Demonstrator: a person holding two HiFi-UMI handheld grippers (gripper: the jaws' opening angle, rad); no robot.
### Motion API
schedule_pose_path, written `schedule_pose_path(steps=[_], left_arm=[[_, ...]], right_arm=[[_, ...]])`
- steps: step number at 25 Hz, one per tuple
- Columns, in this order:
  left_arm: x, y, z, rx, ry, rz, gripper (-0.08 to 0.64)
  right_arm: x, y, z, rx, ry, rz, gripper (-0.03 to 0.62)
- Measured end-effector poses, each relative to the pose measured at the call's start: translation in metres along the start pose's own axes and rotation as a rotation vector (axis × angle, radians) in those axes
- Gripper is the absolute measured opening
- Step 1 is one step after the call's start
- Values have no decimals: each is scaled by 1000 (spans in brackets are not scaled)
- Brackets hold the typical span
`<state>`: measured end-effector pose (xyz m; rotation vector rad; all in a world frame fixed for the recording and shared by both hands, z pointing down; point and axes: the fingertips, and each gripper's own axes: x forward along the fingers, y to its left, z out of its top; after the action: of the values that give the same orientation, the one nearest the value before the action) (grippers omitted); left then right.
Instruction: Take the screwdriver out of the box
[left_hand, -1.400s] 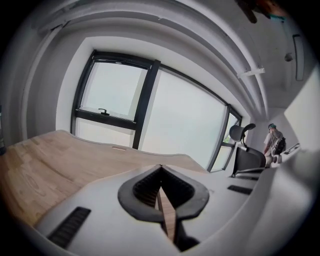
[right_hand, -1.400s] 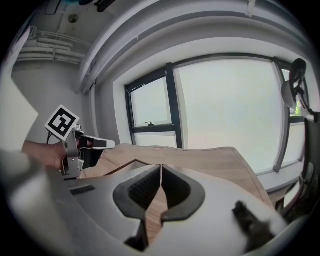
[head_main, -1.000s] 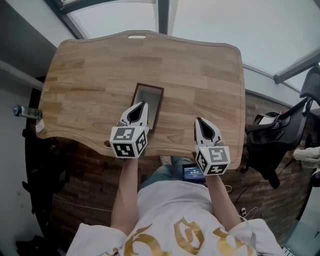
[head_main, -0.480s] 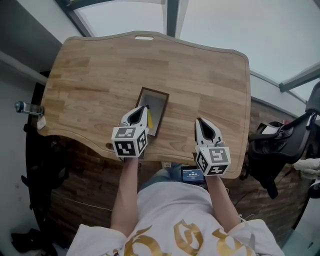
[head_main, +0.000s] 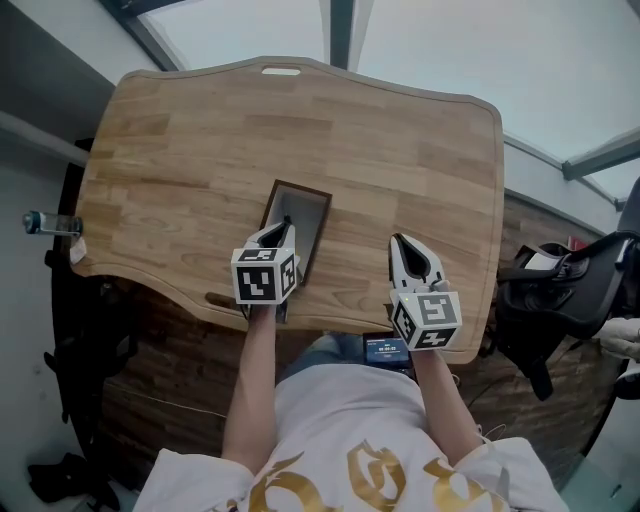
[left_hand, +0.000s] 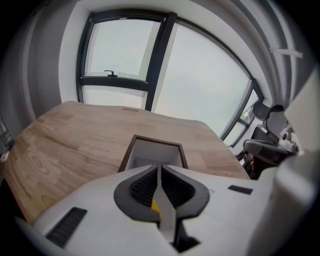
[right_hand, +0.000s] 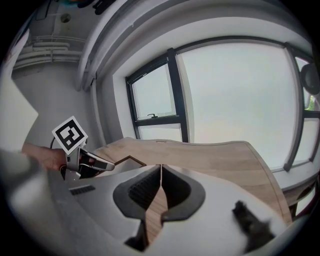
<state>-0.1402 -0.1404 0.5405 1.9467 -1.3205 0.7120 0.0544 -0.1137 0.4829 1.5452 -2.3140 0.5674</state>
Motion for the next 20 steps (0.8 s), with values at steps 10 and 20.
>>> schedule_pose_path(steps=[10,20], left_arm=[[36,3,-26,-33,236,39,117],[60,15,-34,-14,341,156,219]], right_arm=[[28,-24,2,18,22,13,32],[56,-30,-4,43,55,41,32]])
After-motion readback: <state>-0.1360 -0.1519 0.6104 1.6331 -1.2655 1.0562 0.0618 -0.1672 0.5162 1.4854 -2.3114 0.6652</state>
